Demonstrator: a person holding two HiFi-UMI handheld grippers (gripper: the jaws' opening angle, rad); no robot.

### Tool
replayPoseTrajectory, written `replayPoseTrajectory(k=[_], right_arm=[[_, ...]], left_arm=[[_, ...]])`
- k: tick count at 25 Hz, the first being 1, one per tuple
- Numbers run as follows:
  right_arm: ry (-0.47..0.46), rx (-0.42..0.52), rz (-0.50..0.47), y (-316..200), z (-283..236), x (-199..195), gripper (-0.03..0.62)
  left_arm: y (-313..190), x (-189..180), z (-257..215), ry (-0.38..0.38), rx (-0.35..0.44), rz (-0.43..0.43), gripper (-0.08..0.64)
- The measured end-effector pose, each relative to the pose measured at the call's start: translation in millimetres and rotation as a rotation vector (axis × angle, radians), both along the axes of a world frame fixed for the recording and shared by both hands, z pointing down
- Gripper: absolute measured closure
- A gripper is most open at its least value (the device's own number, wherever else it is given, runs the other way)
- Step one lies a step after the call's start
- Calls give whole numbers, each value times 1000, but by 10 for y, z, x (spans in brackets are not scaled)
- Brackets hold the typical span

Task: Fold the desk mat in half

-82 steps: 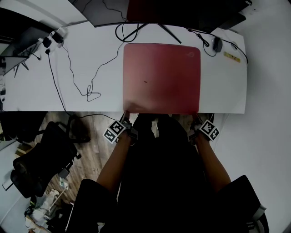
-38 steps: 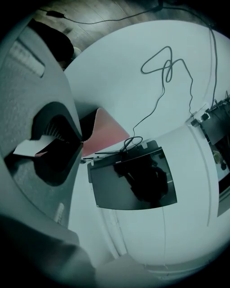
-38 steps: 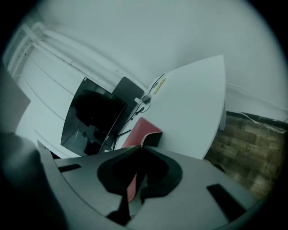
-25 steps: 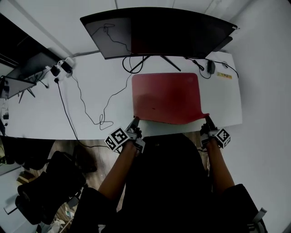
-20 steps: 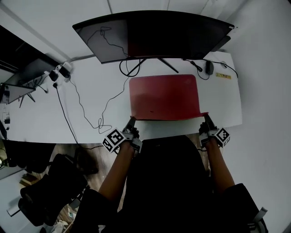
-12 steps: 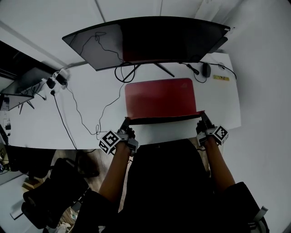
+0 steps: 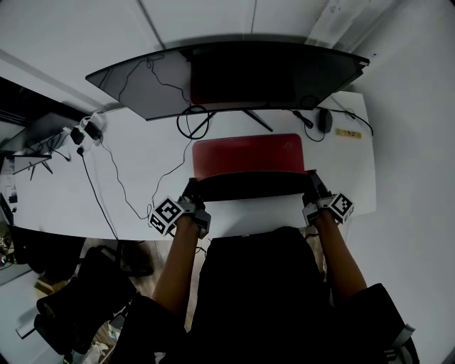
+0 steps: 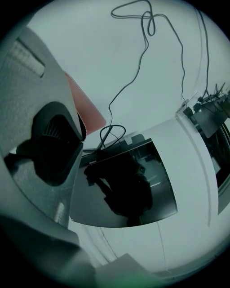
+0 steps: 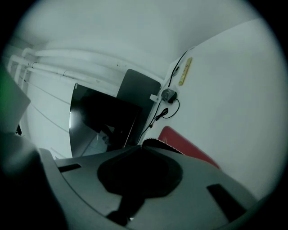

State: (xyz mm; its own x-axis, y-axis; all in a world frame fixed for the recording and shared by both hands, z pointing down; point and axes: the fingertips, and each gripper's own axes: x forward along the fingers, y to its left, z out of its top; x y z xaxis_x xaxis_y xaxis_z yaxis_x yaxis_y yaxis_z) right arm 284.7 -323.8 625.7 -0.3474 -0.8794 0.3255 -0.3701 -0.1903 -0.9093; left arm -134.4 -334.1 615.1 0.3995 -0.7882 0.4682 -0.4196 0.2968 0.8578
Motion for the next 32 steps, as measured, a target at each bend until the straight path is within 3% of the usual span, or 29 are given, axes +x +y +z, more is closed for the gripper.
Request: replayPoseTrajectory(k=[9,13,17,22,32], right_arm=[[47,-44,-72,-464,195,17,577],[60,-65,-84,-656,300,-25,577],[78,-84,-93,-842,396,-13,577],[82,-116,-95,-999,571,-13,577],[136,-189,-125,-1271,788,-30,577]], left_arm=[[-450,53,249,-60,-20,16,529],[-669,43,269,-142,-4,71,529],[-829,68,400,-130,-24,52,529],[-1022,94,513,-174,-22,80,529],[-1283,99,791,-194,-83,61,529]])
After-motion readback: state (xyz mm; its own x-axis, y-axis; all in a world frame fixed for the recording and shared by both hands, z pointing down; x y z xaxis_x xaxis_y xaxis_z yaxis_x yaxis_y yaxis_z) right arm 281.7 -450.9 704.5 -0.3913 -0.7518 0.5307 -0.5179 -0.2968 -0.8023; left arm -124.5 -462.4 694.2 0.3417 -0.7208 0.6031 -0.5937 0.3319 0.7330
